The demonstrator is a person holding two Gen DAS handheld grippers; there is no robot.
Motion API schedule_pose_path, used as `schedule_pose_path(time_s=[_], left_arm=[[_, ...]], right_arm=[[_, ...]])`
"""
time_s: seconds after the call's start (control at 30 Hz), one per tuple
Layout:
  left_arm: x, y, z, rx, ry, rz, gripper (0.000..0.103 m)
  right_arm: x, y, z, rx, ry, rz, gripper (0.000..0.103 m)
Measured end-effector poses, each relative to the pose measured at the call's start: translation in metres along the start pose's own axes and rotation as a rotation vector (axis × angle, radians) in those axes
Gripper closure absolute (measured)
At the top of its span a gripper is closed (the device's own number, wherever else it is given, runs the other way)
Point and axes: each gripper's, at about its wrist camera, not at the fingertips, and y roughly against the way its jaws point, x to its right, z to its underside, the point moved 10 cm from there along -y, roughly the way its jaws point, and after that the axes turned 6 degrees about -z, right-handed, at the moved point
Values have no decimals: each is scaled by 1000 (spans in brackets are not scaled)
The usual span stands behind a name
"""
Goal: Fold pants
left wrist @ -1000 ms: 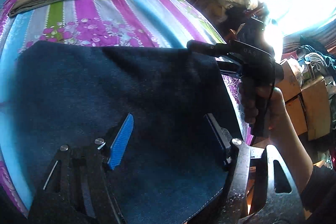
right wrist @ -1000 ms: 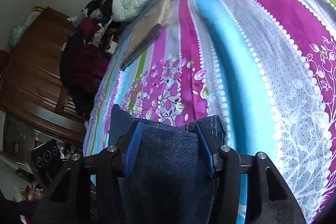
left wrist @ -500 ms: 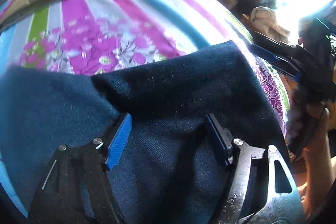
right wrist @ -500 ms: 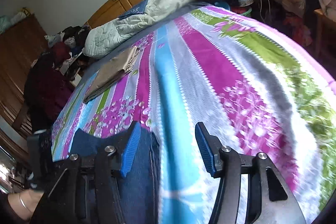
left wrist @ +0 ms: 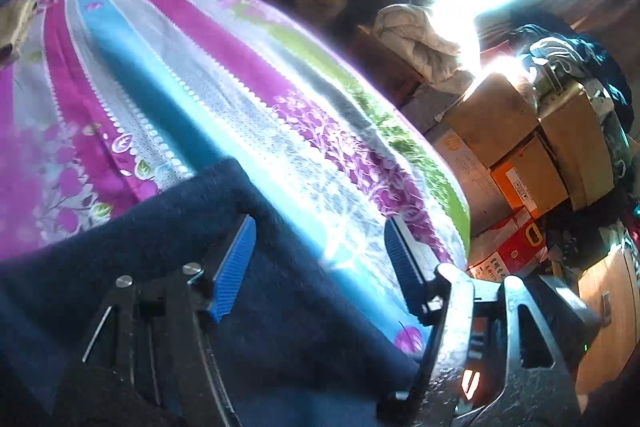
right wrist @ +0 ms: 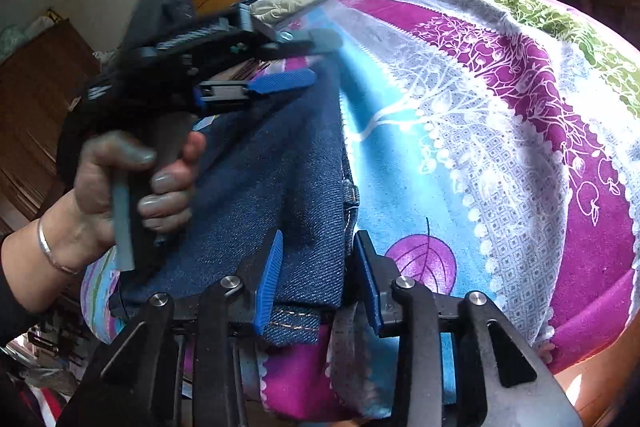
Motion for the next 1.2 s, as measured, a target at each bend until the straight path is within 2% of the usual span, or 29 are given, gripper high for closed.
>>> schedule_pose_path(time_s=[0.03, 0.07, 0.1, 0.2, 0.27, 0.33, 0.37, 0.43, 0.5, 0.53, 0.57, 0.6, 0.63, 0.67, 0.7, 0.73, 0.77, 0.8, 0.83, 0.9, 0.93, 1.0, 1.07, 1.1, 1.13, 1.17, 1.2], left_arm=[[-21, -21, -5, -36, 38, -40, 68], [-39, -28, -7, -25, 40, -127, 100], [-50, -32, -11, -20, 51, -148, 100], [-44, -22, -19, -36, 67, -82, 102], [-30, 3, -24, 15, 31, -35, 91], [-32, 32, -24, 65, 44, -41, 76], [-36, 49, -20, 87, 48, -53, 77], [-52, 68, -5, 79, 55, -143, 78], [-58, 78, 23, 44, 99, -96, 90], [-62, 79, 34, 42, 87, -97, 92], [-69, 73, 48, 19, 73, -146, 92], [-82, 61, 62, -21, 72, -197, 93], [-89, 50, 69, -43, 85, -214, 101], [-98, 44, 72, -39, 109, -200, 101], [-102, 44, 68, -40, 149, -160, 101], [-106, 52, 64, -42, 181, -154, 102], [-105, 64, 57, -19, 181, -154, 102], [-102, 81, 52, 28, 170, -128, 101], [-98, 102, 49, 81, 156, -104, 100], [-103, 145, 54, 156, 126, -120, 86], [-108, 160, 64, 175, 115, -134, 71], [-121, 179, 97, 185, 148, -125, 67], [-125, 173, 144, 137, 176, -99, 69], [-124, 165, 166, 117, 166, -120, 69], [-129, 153, 190, 92, 147, -145, 72], [-137, 146, 209, 107, 114, -165, 95], [-149, 148, 215, 156, 100, -183, 101]], right_arm=[[4, 0, -4, 7, -12, 17, 67], [5, 2, -8, 16, 0, 40, 67], [4, 6, -14, 34, 9, 64, 67], [-10, 34, -30, 140, 21, 50, 66], [-13, 53, -35, 187, 34, 91, 66], [-2, 64, -32, 199, -31, 115, 69], [3, 66, -28, 187, -63, 112, 81], [-2, 67, -19, 157, -64, 110, 89], [-21, 63, -14, 142, -11, 70, 93], [-30, 53, -16, 131, 4, 47, 93], [-29, 41, -12, 109, 0, 33, 93], [-17, 21, -8, 60, -32, 70, 100], [4, 5, -4, 33, -101, 90, 103], [15, 5, -6, 56, -174, 55, 103], [21, 10, -11, 55, -221, 65, 103], [24, 19, -19, 68, -193, 140, 103], [20, 31, -29, 97, -125, 208, 95], [14, 40, -38, 123, -84, 211, 93], [6, 45, -45, 140, -68, 182, 93], [-14, 46, -47, 130, -54, 100, 93], [-26, 45, -44, 115, -40, 73, 93], [-50, 35, -28, 75, 20, 19, 93], [-60, 15, -3, 1, 51, 14, 94], [-49, 2, 12, -51, 24, 41, 98], [-38, -4, 22, -65, -14, 47, 103], [-34, -3, 22, -47, -55, 17, 103], [-35, -2, 18, -54, -75, 25, 103]])
